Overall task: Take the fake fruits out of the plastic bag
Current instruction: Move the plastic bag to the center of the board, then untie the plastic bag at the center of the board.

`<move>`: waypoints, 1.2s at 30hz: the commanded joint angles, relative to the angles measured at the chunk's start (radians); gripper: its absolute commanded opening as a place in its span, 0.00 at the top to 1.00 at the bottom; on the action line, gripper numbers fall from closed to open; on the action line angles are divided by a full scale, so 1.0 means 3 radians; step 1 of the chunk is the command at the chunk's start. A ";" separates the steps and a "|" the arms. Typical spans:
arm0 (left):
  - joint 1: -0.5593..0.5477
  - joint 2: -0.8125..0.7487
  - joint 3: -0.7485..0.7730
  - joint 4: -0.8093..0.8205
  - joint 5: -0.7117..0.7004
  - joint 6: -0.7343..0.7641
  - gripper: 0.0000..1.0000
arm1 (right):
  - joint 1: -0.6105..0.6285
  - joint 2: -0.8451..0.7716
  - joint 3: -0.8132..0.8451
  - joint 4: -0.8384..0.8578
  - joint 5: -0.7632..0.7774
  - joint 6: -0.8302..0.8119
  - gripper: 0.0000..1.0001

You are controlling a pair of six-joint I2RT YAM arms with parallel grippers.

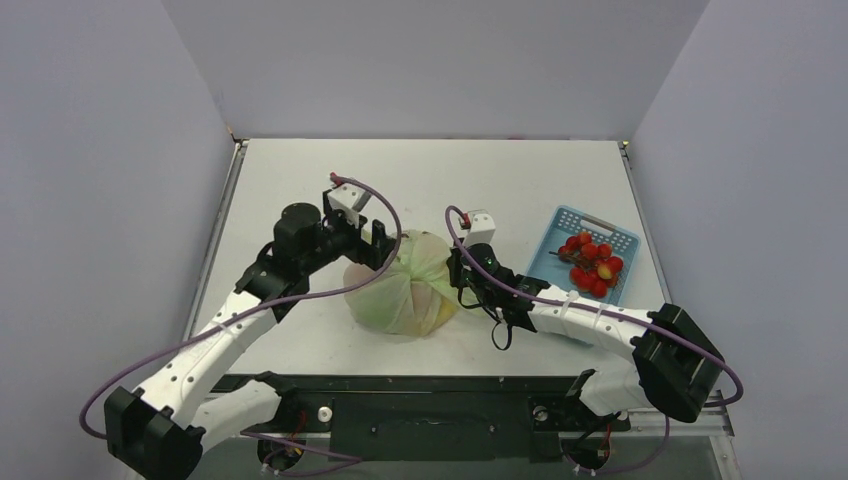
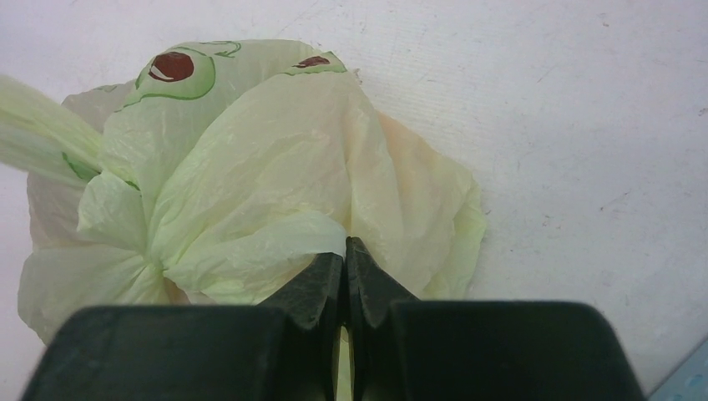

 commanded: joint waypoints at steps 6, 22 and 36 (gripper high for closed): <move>-0.0014 -0.0445 0.0150 0.0164 0.0012 -0.0206 0.11 | -0.0035 -0.0097 0.0010 0.0090 -0.0008 0.0085 1.00; -0.0681 0.0230 -0.0020 -0.0407 -0.0269 0.0098 0.37 | -0.0042 -0.0283 0.0012 0.0024 -0.0041 0.0136 0.97; -0.0693 0.0989 0.0370 -0.0839 -0.0555 0.0020 0.57 | -0.0040 -0.0304 0.0060 -0.0062 -0.0117 0.0188 0.95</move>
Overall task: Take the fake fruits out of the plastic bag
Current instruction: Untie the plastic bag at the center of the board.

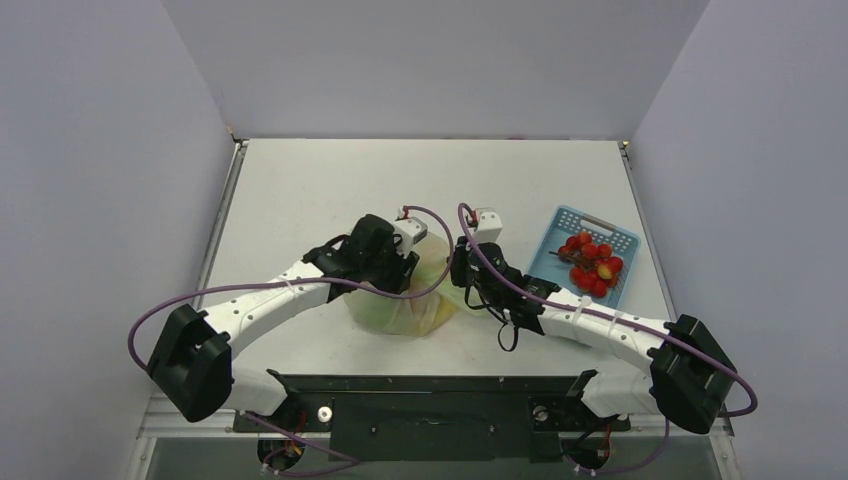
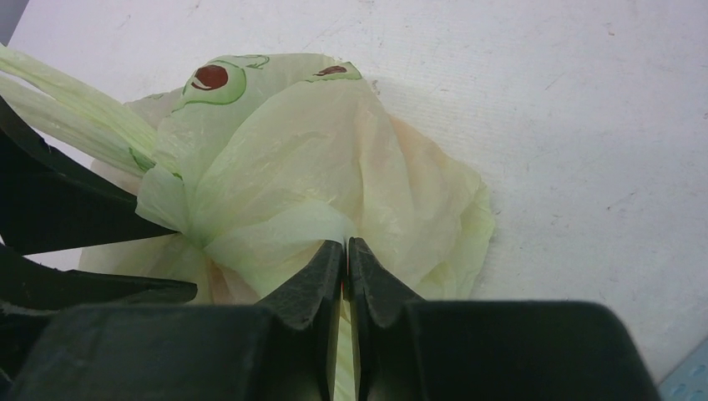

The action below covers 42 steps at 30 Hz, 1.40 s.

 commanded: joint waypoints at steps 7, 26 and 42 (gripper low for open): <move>-0.0013 -0.0166 0.0151 0.0019 -0.0125 -0.0027 0.87 | -0.0004 -0.0058 0.0162 -0.0032 -0.0091 0.0122 0.88; -0.0014 -0.0710 -0.0142 0.0465 0.0096 -0.0005 1.00 | 0.0343 0.0094 0.0405 0.0342 -0.0296 0.0294 0.43; -0.0013 -0.0696 -0.0119 0.0432 0.0135 0.0023 1.00 | 0.0180 0.0546 0.0604 0.0661 -0.0684 0.0611 0.52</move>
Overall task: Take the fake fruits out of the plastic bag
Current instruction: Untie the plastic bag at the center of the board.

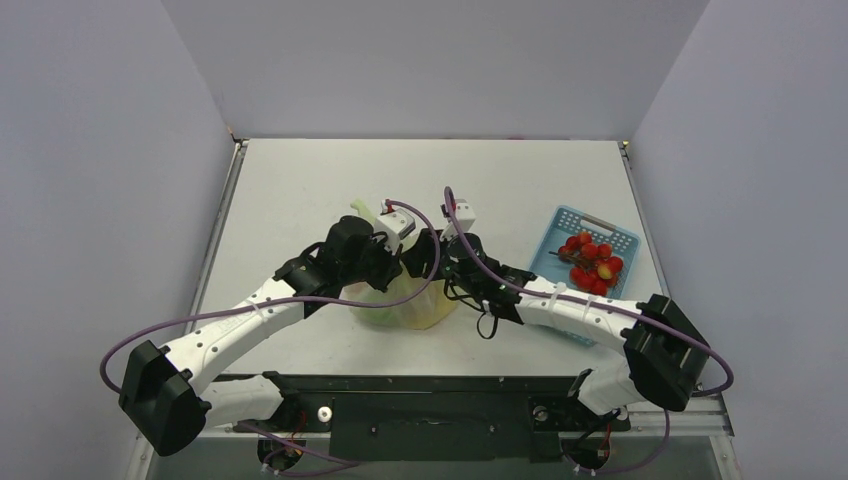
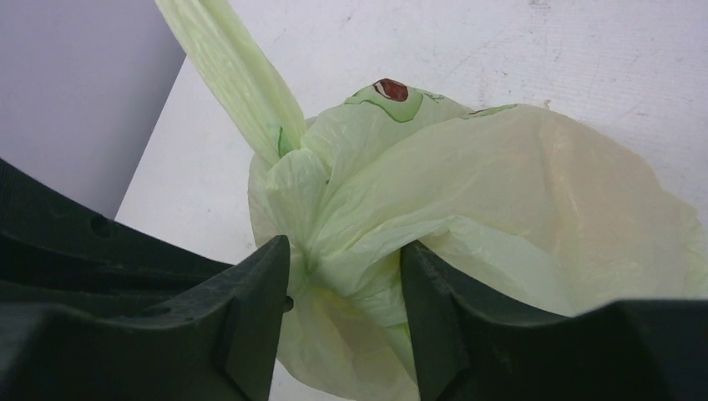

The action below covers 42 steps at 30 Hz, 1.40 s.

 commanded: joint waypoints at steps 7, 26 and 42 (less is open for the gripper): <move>-0.0011 -0.0038 0.0043 0.0214 0.0074 0.0052 1.00 | -0.0106 0.0094 0.0171 0.0304 -0.0135 0.0143 0.71; -0.0011 -0.0598 -0.0240 0.0478 -0.0936 0.0088 1.00 | -0.0840 -0.0486 -0.0374 0.0085 -0.0249 0.0056 1.00; -0.0011 -0.1219 -0.0542 0.0886 -0.0571 0.0147 0.72 | -0.0885 -0.0505 -0.0430 0.0144 -0.0536 0.0028 1.00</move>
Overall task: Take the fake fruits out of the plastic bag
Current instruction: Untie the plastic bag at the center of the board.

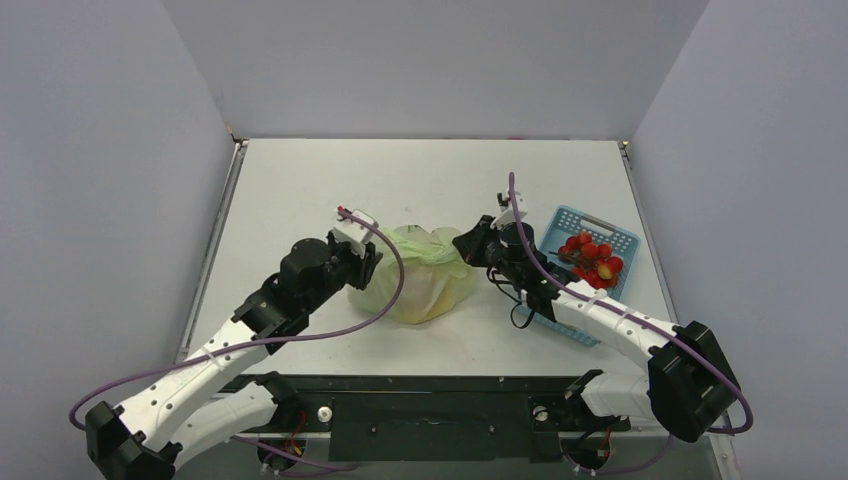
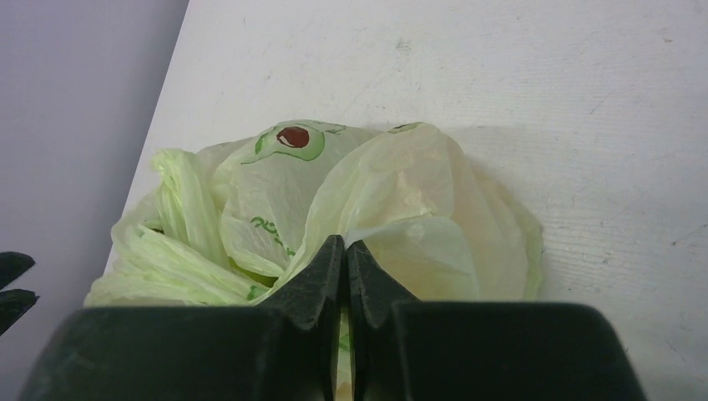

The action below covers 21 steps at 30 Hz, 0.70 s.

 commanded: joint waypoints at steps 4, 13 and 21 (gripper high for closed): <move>-0.0008 -0.0307 -0.0154 0.0554 0.0250 0.0062 0.39 | 0.0212 0.0088 0.0123 0.0083 -0.0072 -0.0127 1.00; -0.0007 0.0402 0.0202 0.0181 0.0569 0.0080 0.35 | 0.0514 0.0289 0.0382 -0.0013 -0.0021 -0.0205 1.00; -0.0010 0.0803 0.0419 -0.0135 0.0502 0.0047 0.55 | 0.0527 0.0245 0.0388 -0.0061 0.0016 -0.0235 1.00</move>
